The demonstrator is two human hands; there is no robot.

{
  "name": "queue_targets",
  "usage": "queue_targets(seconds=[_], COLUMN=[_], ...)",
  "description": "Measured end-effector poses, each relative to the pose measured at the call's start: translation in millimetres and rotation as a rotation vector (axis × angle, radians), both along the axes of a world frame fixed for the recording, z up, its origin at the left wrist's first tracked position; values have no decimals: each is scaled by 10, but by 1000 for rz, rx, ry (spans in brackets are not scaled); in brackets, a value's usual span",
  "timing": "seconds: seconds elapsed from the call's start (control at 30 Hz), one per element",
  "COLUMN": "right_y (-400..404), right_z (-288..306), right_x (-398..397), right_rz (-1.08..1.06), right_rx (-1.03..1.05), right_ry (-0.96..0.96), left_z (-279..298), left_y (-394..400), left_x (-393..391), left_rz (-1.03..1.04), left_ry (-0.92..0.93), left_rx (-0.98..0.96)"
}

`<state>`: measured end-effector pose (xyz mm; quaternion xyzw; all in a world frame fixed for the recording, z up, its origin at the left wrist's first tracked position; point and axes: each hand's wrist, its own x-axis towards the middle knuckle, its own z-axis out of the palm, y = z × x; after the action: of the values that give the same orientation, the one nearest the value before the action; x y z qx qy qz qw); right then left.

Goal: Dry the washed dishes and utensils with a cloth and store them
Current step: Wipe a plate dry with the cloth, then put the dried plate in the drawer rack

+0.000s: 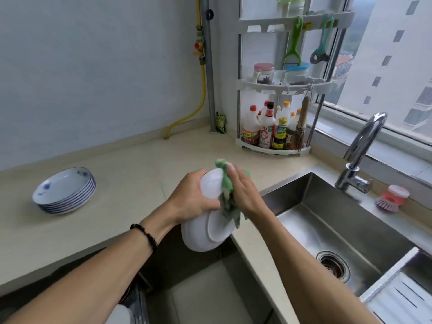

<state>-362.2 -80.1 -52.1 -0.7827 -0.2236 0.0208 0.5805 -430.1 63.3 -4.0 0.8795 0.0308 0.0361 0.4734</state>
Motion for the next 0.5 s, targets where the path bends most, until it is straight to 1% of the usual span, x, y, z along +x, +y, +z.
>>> queue_targets(seconds=[0.03,0.1,0.13,0.17,0.2,0.23,0.3,0.33,0.4,0.43,0.47,0.5], right_y=[221,556,761,934,1077,1201,1522,1659,2076,2323,2489,2619], right_z=[9,8,-26,-87,-156,-234,-386,-425,-468,-523,-585,-673], right_x=[-130,-398,-563,-720,-847,-943,-1197,-1342,-1711,-1910,-2030,-2108], right_rz=[-9,15,35,38,27,-2,-78,-97,-30,27,57,65], right_rx=[-27,-117,-120,-101,-62,-1,72,65,-21,-41,-35,-15], right_ry=[18,-88,-142,-154,-123,-38,201,228,113,96,139,229], left_z=[-20,-71,-94,-120,-155,-181,-279,-342,-473,-550,-617,-664], left_y=[204,468,632,807,991,1170,1580,1721,2058,2249,2386,2504], left_x=[-145,-326,-447,-590,-732,-888,-1251,-1378,-1634,-1791,-1902,-2022], left_rz=[-4,-23,-41,-60,-70,-82,-96,-102,-81,-68,-59,-50], left_ry=[-8,-14,-20,-23,-24,-15,5,20,38,46,51,64], left_rx=[22,20,12,17,38,63,92,107,149,177,211,251])
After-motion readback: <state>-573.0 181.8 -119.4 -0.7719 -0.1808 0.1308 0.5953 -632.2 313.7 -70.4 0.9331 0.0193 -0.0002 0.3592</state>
